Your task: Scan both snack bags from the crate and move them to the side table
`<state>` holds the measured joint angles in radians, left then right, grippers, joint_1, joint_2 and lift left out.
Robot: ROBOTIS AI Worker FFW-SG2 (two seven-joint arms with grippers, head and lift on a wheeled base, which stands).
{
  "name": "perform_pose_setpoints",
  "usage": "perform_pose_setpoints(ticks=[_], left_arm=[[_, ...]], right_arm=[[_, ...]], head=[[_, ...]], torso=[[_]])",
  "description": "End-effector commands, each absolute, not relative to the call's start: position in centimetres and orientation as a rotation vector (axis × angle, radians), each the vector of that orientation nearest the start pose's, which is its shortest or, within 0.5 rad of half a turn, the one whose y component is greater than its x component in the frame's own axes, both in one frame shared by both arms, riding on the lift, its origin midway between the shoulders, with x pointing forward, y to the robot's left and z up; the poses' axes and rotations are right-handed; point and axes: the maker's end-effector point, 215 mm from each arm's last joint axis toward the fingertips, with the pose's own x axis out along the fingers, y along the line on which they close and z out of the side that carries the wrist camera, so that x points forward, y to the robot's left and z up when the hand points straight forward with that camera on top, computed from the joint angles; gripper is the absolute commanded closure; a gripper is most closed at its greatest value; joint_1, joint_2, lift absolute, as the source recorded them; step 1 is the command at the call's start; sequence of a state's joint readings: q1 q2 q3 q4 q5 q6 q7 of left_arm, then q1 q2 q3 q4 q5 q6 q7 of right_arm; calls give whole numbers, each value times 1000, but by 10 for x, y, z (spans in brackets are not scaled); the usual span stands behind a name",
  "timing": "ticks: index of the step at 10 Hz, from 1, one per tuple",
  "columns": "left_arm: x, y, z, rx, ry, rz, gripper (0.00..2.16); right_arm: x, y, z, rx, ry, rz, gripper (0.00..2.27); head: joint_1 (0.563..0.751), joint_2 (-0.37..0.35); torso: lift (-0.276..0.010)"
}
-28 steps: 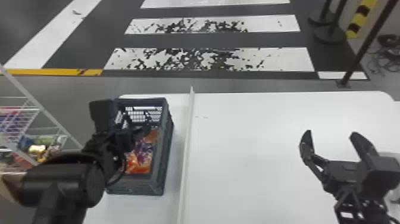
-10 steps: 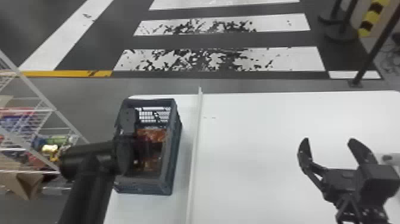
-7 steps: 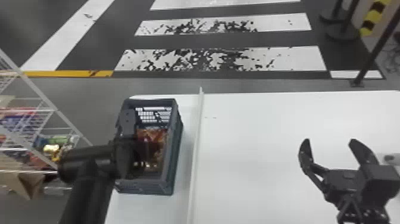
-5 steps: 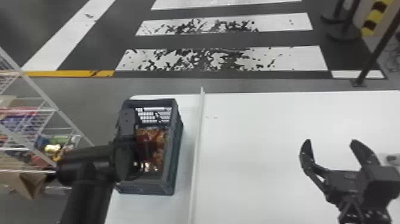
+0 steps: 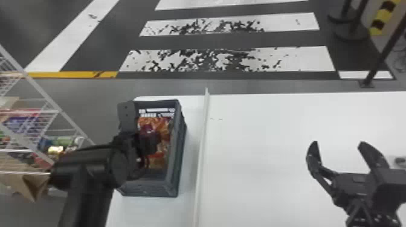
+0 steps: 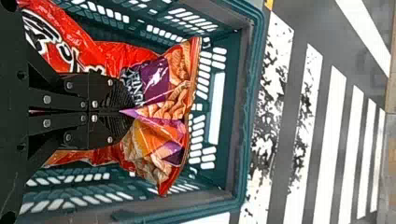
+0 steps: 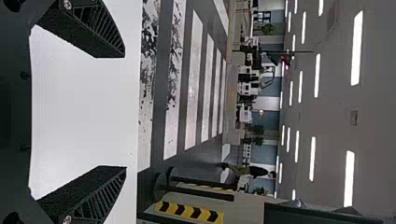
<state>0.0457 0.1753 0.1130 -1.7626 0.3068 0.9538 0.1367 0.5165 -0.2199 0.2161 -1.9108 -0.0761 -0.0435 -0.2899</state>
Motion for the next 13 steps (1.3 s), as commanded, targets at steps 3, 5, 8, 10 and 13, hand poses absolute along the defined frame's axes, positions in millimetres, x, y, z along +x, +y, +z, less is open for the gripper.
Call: perform_pose_setpoints(ticks=[3, 5, 8, 10, 13], left_arm=[[493, 323, -483, -37, 742, 155, 1740], [492, 326, -470, 6, 716, 170, 1740], [492, 320, -446, 28, 672, 177, 1740], [493, 320, -430, 32, 637, 184, 1740], [493, 312, -389, 18, 556, 169, 1740]], right_arm=[[415, -202, -416, -48, 156, -15, 66], [416, -203, -416, -49, 156, -15, 66], [416, -206, -417, -51, 159, -19, 66], [416, -206, -416, -48, 155, -19, 66], [419, -220, -410, -50, 139, -55, 66]], head=[[695, 144], [695, 149], [695, 148], [695, 142], [695, 129]], torso=[[-29], [-29], [-29], [-29], [-29]])
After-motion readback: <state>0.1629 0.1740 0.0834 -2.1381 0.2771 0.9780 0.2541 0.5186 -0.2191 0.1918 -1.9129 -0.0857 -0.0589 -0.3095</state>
